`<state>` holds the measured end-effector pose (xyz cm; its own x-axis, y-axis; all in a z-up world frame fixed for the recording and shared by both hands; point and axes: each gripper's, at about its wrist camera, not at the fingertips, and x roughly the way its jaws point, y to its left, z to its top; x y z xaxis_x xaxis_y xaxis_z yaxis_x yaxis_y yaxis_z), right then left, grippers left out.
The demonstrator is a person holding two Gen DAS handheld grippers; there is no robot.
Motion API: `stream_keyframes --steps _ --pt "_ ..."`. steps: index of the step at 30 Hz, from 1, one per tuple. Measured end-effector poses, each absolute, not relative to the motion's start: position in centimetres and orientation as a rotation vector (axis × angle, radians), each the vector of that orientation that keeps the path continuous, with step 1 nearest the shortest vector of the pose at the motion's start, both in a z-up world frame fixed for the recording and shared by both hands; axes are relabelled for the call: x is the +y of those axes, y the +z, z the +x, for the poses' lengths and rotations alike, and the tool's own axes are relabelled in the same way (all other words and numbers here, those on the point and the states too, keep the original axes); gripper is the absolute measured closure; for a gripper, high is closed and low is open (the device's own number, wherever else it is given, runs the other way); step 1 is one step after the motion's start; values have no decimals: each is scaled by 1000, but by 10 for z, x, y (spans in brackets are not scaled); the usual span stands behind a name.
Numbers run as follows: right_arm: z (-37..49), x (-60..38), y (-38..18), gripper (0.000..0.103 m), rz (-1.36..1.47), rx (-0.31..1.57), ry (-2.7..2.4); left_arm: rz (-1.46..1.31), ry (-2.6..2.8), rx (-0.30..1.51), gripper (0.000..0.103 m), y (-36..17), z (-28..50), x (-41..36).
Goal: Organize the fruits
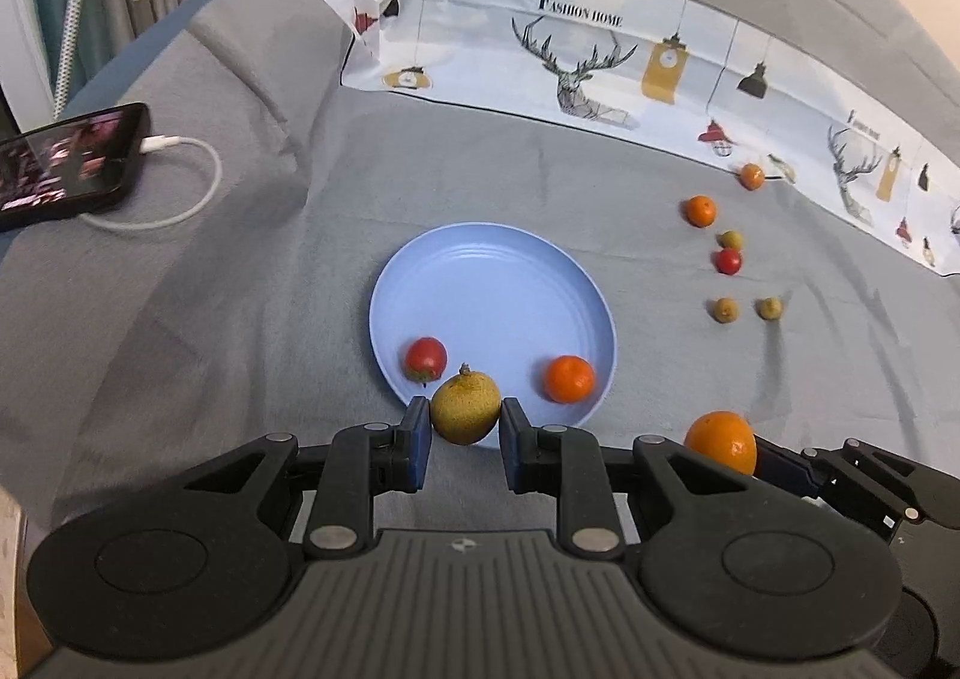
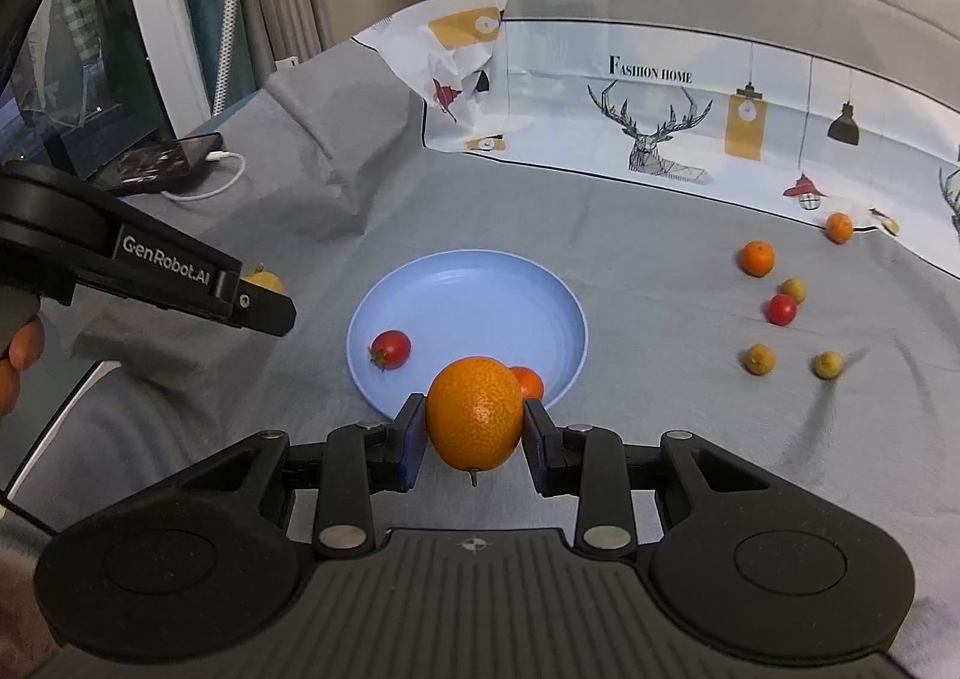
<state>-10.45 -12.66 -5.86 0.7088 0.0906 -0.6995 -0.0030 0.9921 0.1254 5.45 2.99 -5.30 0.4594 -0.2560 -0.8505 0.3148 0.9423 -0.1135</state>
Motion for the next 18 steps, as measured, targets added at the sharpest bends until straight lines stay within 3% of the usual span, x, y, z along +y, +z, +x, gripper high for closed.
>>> stream_keyframes --steps 18 --pt "-6 -137 -119 68 141 900 70 176 -312 1143 77 -130 147 -15"
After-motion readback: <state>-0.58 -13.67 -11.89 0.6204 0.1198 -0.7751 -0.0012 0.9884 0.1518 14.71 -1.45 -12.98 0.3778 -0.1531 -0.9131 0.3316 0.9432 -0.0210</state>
